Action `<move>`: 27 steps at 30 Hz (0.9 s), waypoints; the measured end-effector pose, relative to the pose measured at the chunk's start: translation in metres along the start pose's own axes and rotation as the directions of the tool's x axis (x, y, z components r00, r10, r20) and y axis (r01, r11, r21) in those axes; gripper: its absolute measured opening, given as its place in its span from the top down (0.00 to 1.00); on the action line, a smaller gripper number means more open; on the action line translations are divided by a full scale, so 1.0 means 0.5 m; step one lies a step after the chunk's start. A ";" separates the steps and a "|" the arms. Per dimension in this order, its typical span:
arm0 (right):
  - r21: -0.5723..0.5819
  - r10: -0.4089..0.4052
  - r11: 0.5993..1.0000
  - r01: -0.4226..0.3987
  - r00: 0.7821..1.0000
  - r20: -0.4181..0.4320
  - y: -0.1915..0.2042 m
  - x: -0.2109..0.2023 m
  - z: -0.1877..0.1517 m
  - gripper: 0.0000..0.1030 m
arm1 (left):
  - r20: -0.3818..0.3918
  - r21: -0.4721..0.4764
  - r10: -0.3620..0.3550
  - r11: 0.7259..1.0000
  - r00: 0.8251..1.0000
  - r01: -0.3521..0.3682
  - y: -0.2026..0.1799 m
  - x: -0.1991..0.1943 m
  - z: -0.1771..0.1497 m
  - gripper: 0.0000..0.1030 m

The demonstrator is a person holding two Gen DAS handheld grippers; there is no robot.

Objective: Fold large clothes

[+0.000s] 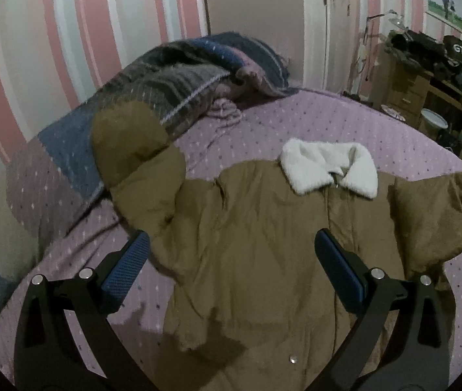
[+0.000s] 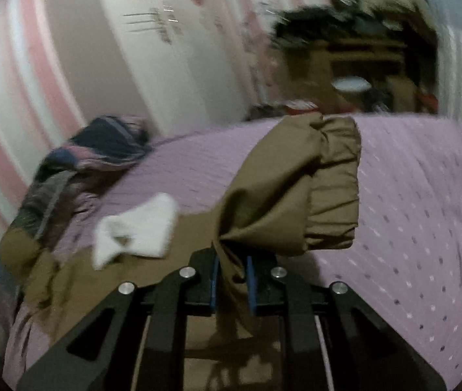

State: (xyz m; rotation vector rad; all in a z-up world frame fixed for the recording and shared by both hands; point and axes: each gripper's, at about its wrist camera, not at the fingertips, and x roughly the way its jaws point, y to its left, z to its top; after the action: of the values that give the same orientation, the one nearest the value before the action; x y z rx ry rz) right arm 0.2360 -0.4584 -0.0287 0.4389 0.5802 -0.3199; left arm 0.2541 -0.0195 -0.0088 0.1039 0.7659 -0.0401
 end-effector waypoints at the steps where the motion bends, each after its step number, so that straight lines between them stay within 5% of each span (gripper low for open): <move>1: -0.022 0.029 0.999 -0.029 1.000 0.003 0.038 -0.013 0.009 0.87 | 0.015 0.002 -0.013 1.000 1.000 0.013 0.004 0.000 0.001 0.03; 8: -0.163 0.161 0.972 -0.168 0.985 -0.058 0.290 -0.031 -0.003 0.87 | -0.042 -0.011 0.004 1.000 0.999 -0.005 0.071 0.048 -0.014 0.03; 13: -0.245 0.193 0.942 -0.231 0.966 -0.170 0.453 0.019 -0.103 0.87 | -0.056 -0.015 0.031 0.999 0.998 -0.031 0.135 0.067 -0.027 0.03; 18: -0.262 0.176 0.927 -0.268 0.928 -0.328 0.546 0.123 -0.226 0.87 | -0.057 -0.079 -0.038 0.996 0.998 0.034 0.198 0.077 -0.038 0.03; 22: -0.242 0.145 0.933 -0.265 0.894 -0.423 0.537 0.177 -0.302 0.82 | -0.069 -0.090 -0.019 0.996 0.997 0.013 0.223 0.097 -0.046 0.03; 24: -0.202 0.153 0.940 -0.274 0.871 -0.467 0.537 0.194 -0.318 0.65 | -0.076 -0.098 -0.024 0.995 0.997 0.017 0.230 0.104 -0.050 0.03; 25: -0.188 0.172 0.938 -0.290 0.865 -0.472 0.533 0.191 -0.321 0.37 | -0.082 -0.109 -0.032 0.994 0.996 0.023 0.234 0.110 -0.054 0.03; 26: -0.189 0.181 0.937 -0.295 0.870 -0.459 0.524 0.182 -0.317 0.18 | -0.088 -0.118 -0.038 0.993 0.995 0.028 0.239 0.115 -0.056 0.03; 27: -0.207 0.179 0.934 -0.291 0.883 -0.434 0.517 0.167 -0.316 0.17 | -0.096 -0.128 -0.046 0.991 0.994 0.033 0.242 0.118 -0.060 0.03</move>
State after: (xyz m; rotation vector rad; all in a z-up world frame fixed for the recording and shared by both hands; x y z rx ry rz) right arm 0.3360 -0.1737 -0.1169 0.3105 0.9583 0.0948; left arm 0.2846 0.1043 -0.0617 -0.0304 0.8672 -0.0240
